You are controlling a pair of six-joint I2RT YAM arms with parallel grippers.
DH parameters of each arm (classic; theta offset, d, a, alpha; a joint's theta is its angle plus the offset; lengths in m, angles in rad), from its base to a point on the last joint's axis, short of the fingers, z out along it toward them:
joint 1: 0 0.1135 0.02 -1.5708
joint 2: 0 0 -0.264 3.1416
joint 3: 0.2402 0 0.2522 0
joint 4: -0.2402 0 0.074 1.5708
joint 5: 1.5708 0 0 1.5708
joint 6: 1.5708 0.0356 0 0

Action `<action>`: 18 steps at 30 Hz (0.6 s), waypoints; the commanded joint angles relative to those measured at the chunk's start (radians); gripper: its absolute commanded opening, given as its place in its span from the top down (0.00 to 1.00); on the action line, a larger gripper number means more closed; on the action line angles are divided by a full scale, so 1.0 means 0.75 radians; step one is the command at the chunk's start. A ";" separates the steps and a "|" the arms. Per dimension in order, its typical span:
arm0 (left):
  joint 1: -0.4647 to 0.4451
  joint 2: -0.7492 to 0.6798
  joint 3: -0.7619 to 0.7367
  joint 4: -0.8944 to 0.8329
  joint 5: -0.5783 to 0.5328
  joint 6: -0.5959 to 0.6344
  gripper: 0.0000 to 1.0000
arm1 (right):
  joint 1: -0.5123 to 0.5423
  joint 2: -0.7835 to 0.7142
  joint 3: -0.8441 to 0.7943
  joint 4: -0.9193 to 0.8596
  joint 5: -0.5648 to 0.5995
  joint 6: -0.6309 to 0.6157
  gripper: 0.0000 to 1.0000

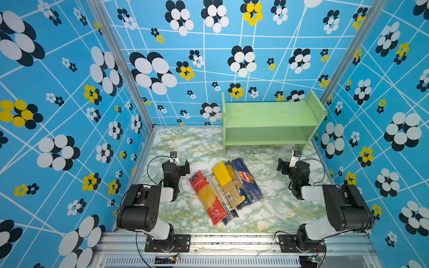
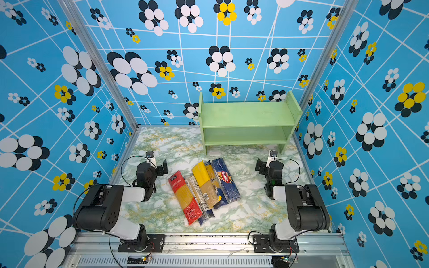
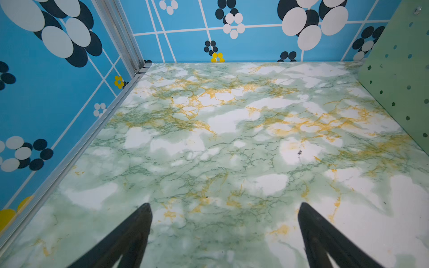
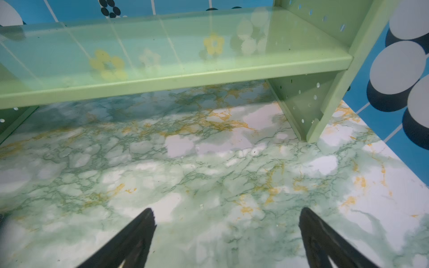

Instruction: Place and organize the pasta boxes and bags onto the shelf

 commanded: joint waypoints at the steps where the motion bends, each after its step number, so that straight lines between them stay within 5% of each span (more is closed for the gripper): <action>1: 0.004 0.015 0.008 0.013 0.004 -0.013 0.01 | -0.008 0.013 -0.018 0.037 0.005 -0.018 0.01; 18: -0.002 -0.048 0.042 -0.097 0.006 -0.003 0.01 | -0.009 -0.040 -0.029 0.021 -0.084 -0.051 0.01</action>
